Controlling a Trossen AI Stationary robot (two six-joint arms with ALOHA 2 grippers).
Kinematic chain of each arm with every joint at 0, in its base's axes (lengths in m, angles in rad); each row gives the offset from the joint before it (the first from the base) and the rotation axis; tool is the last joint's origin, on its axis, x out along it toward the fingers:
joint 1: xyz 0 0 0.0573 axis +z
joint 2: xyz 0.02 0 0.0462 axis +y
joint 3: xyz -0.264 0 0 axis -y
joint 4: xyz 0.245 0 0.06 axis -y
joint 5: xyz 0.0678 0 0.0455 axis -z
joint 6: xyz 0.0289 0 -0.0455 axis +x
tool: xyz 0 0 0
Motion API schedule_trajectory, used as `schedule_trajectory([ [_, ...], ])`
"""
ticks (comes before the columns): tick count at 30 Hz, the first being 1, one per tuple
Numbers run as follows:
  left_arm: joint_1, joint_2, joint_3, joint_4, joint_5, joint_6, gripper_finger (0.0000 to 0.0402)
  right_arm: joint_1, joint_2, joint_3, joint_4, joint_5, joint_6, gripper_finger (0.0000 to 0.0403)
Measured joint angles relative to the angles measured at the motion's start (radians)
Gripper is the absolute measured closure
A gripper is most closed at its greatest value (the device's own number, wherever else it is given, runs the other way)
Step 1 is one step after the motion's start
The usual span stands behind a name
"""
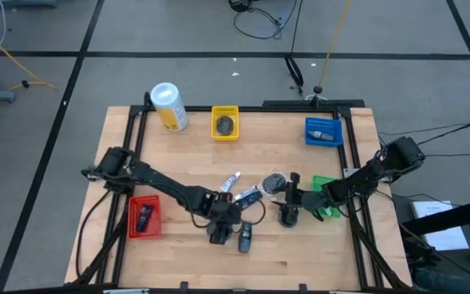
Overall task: Pick & Place Travel size toiletries
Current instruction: Put the hairbrush into the yellow bin
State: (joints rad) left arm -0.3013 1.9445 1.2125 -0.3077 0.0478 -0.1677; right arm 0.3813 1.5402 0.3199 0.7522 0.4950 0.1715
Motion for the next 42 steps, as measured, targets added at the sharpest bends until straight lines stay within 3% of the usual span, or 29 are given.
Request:
schedule_trajectory([
  [3,0.019,0.031,0.0,0.014,0.081,-0.01,0.0121,0.0,0.0,0.0,0.0,0.0,0.0,0.0216],
  [7,0.041,0.045,0.002,0.028,0.148,-0.013,0.0152,0.0,0.0,0.0,0.0,0.001,-0.005,0.0216],
  [15,0.051,0.037,0.0,0.007,0.261,0.055,0.0272,0.0,0.0,0.0,0.0,0.002,-0.001,0.0216],
  [21,0.052,0.03,0.006,-0.08,0.269,0.069,0.0381,0.0,0.0,0.0,0.0,0.002,0.0,0.0216],
  [24,0.055,-0.001,0.006,-0.136,0.246,0.069,0.0393,0.0,0.0,0.0,0.0,0.002,0.0,0.0216],
  [29,0.055,-0.142,0.007,-0.236,0.053,0.099,0.0399,0.0,0.0,0.0,0.0,0.002,0.0,0.0216],
  [34,0.067,-0.292,0.01,-0.236,-0.366,0.284,0.0396,0.0,0.0,0.0,0.002,0.002,0.0,0.0216],
  [39,0.164,-0.323,0.01,-0.125,-0.776,0.575,0.0396,0.0,0.0,0.0,0.007,0.002,0.011,0.0216],
  [40,0.203,-0.324,0.009,-0.077,-0.816,0.595,0.0395,0.0,0.0,0.0,0.006,0.002,0.016,0.0216],
  [42,0.296,-0.325,0.01,0.004,-0.796,0.624,0.0398,0.0,0.0,0.0,0.006,0.002,0.019,0.0216],
])
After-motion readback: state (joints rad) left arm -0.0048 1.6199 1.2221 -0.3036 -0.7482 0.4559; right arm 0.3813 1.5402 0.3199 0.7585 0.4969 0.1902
